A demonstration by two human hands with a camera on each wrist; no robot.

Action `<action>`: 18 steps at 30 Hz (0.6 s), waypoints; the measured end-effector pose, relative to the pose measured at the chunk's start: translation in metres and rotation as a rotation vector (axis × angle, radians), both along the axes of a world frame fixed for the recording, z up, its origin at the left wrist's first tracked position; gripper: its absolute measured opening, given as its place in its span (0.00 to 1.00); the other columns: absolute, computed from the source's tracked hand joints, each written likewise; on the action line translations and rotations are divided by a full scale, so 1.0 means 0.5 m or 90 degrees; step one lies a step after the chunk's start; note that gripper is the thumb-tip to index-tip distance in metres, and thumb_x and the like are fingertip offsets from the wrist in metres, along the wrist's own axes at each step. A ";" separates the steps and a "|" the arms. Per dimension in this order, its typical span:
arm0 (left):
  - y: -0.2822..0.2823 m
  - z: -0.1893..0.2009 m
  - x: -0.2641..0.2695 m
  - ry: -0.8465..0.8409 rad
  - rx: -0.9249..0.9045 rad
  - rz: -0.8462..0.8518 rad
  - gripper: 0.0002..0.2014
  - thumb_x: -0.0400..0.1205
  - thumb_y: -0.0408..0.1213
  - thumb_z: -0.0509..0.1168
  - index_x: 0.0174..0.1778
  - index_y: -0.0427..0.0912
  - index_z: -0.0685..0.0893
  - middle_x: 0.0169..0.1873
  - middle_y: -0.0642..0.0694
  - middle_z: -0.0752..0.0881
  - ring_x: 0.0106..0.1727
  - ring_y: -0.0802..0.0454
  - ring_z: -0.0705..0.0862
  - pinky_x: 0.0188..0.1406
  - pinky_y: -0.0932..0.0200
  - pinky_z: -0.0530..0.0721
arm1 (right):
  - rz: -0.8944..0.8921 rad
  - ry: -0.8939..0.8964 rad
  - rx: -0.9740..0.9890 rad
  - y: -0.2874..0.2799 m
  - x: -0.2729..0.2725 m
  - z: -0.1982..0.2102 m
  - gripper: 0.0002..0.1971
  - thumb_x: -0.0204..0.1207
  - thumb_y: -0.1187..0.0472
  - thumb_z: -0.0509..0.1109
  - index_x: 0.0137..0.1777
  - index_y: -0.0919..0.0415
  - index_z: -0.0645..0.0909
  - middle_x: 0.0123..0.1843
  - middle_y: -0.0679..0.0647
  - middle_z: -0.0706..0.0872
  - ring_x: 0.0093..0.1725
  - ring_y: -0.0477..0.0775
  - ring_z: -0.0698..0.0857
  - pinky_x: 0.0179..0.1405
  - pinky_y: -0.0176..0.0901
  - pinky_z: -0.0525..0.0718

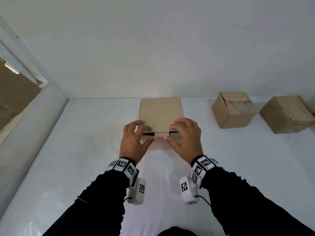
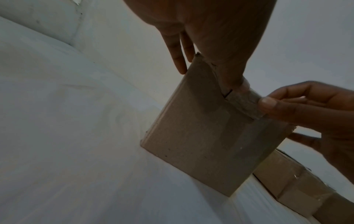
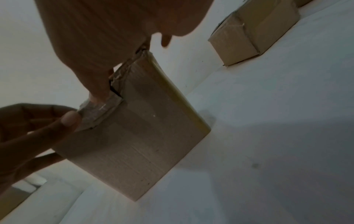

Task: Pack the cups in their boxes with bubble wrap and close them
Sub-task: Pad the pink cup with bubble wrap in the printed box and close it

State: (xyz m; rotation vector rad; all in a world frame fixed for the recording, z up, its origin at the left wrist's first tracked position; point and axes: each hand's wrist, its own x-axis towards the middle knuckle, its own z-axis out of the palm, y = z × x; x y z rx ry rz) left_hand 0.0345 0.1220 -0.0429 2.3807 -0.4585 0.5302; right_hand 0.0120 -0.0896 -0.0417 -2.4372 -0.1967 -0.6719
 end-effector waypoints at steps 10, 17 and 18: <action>-0.037 0.009 0.062 0.016 0.010 0.018 0.09 0.74 0.42 0.76 0.47 0.48 0.85 0.52 0.53 0.81 0.58 0.48 0.73 0.48 0.60 0.75 | -0.022 0.049 -0.024 -0.025 0.059 0.009 0.10 0.70 0.49 0.76 0.47 0.49 0.81 0.55 0.46 0.79 0.56 0.54 0.72 0.50 0.51 0.79; -0.094 0.028 0.144 0.092 0.031 -0.022 0.09 0.75 0.37 0.74 0.49 0.45 0.86 0.53 0.47 0.81 0.59 0.43 0.73 0.52 0.56 0.76 | -0.106 0.122 -0.148 -0.056 0.120 0.044 0.12 0.70 0.48 0.75 0.49 0.49 0.80 0.56 0.50 0.79 0.55 0.58 0.74 0.44 0.51 0.80; -0.100 0.030 0.150 0.101 0.036 -0.024 0.09 0.75 0.36 0.74 0.50 0.45 0.86 0.53 0.47 0.81 0.59 0.42 0.73 0.53 0.55 0.76 | -0.114 0.126 -0.164 -0.057 0.126 0.046 0.12 0.70 0.48 0.75 0.50 0.49 0.80 0.56 0.51 0.79 0.56 0.59 0.74 0.44 0.51 0.80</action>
